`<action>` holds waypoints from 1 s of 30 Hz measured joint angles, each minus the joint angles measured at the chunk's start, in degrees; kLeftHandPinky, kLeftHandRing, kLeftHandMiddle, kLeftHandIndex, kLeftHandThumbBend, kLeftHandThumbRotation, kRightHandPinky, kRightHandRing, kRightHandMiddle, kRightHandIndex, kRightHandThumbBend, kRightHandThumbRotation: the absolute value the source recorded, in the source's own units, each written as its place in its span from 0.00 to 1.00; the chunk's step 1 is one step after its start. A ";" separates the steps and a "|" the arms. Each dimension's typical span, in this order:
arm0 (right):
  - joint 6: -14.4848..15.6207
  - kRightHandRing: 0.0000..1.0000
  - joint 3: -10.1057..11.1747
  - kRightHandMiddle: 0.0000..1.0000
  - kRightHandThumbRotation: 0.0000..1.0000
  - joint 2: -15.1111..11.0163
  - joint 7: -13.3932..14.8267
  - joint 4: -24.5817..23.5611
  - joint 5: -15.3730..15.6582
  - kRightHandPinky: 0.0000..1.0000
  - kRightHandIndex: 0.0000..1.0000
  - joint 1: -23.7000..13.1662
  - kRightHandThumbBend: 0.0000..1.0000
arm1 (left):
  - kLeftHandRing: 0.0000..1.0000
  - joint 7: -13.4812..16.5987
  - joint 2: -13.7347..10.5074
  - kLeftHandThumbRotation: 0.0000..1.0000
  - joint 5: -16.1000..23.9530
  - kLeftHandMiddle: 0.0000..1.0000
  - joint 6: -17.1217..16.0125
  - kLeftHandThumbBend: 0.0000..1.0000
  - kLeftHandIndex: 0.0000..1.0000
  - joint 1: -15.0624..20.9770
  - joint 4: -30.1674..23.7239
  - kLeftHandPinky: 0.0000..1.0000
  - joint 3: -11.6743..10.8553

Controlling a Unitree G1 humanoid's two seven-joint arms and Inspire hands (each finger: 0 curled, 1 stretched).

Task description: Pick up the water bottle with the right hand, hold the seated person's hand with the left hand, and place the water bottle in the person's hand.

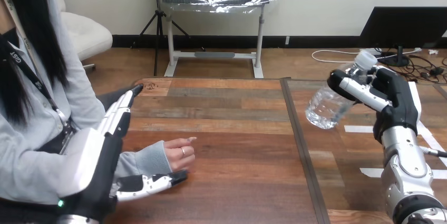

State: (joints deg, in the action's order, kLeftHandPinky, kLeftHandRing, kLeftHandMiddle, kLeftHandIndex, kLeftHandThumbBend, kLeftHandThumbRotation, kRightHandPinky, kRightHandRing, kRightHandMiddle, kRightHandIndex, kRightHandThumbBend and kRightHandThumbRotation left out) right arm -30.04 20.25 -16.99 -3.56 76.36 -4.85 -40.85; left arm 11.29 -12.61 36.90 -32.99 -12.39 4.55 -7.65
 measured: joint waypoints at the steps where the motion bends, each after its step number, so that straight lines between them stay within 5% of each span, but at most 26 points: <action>1: -0.04 0.32 0.01 0.40 0.00 0.02 -0.34 -0.06 -0.09 0.30 0.38 0.00 0.70 | 0.93 -0.04 -0.47 0.26 0.18 0.94 0.38 1.00 0.96 0.07 -0.10 0.84 0.00; 19: -0.07 0.31 -0.45 0.40 0.00 1.38 -3.04 -0.79 -0.95 0.30 0.38 0.00 0.71 | 0.87 -8.25 -9.74 0.13 -0.22 0.87 6.99 1.00 0.87 2.81 -0.87 0.82 0.06; 30: -0.22 0.29 -1.56 0.39 0.00 1.90 -3.94 -1.40 -0.97 0.28 0.38 0.00 0.70 | 0.82 -13.27 -15.13 0.15 0.24 0.82 9.98 1.00 0.82 5.09 -0.88 0.78 0.37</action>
State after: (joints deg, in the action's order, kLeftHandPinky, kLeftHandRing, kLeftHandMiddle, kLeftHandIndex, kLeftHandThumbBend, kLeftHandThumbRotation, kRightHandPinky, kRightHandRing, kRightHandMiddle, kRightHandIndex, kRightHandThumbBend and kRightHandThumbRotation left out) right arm -30.27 18.69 -15.09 -7.49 74.97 -5.82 -40.85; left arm -1.98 -27.74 37.14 -23.01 -7.31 3.67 -7.29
